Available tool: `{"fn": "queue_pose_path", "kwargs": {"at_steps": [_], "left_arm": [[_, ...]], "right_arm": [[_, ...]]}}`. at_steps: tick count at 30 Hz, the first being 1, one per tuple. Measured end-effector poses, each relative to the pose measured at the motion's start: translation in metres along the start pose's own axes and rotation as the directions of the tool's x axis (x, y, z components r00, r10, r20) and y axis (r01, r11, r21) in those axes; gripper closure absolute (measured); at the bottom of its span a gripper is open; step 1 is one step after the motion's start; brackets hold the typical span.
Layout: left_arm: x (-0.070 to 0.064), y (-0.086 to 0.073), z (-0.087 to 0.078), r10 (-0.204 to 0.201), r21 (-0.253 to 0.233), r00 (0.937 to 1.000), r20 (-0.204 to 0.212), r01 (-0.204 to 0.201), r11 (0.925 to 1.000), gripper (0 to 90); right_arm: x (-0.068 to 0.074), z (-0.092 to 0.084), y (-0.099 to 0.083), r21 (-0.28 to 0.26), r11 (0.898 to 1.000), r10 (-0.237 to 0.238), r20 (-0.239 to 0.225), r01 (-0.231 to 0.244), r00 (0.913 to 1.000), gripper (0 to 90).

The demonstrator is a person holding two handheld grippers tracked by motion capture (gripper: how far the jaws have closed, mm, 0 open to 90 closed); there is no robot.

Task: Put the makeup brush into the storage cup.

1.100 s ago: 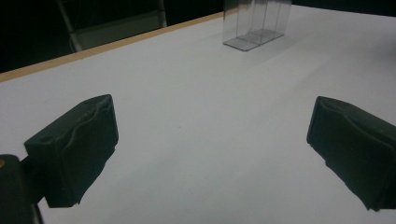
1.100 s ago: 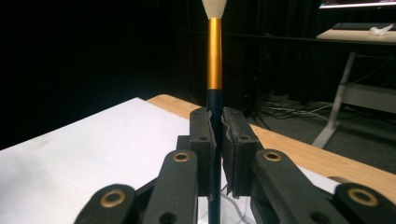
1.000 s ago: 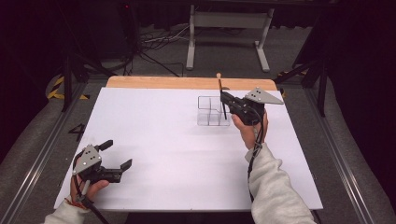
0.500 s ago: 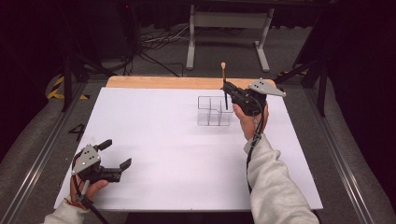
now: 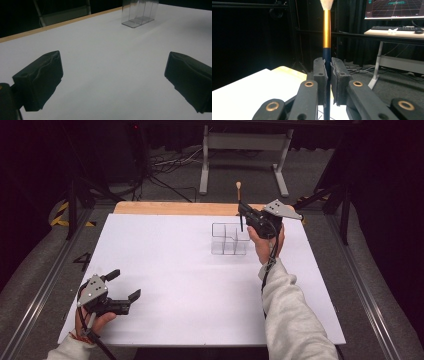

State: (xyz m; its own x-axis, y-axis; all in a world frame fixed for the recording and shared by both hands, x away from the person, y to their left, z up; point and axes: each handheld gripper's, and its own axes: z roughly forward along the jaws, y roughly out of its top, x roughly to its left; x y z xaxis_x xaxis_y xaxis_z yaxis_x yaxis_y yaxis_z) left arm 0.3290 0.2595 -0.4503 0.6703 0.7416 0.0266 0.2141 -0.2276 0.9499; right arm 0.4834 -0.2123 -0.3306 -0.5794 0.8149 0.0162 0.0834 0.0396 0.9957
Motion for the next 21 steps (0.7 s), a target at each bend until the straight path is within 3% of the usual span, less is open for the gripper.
{"fn": "queue_pose_path", "kwargs": {"at_steps": [13,16,21], "left_arm": [[0.001,0.0,0.0,0.0,-0.005,1.0,0.005,0.0,1.0,2.6],[0.001,0.0,0.0,0.0,-0.004,1.0,0.007,0.0,1.0,2.6],[0.001,-0.001,-0.001,-0.001,-0.007,1.0,0.008,0.001,1.0,2.7]], "right_arm": [[0.002,0.017,-0.01,-0.003,1.0,-0.002,-0.001,0.002,1.0,83.8],[0.001,0.022,-0.01,-0.013,0.999,0.029,-0.003,-0.029,0.9996,83.8],[0.002,0.029,-0.012,-0.005,1.0,0.006,0.009,-0.006,0.9999,83.8]]}}
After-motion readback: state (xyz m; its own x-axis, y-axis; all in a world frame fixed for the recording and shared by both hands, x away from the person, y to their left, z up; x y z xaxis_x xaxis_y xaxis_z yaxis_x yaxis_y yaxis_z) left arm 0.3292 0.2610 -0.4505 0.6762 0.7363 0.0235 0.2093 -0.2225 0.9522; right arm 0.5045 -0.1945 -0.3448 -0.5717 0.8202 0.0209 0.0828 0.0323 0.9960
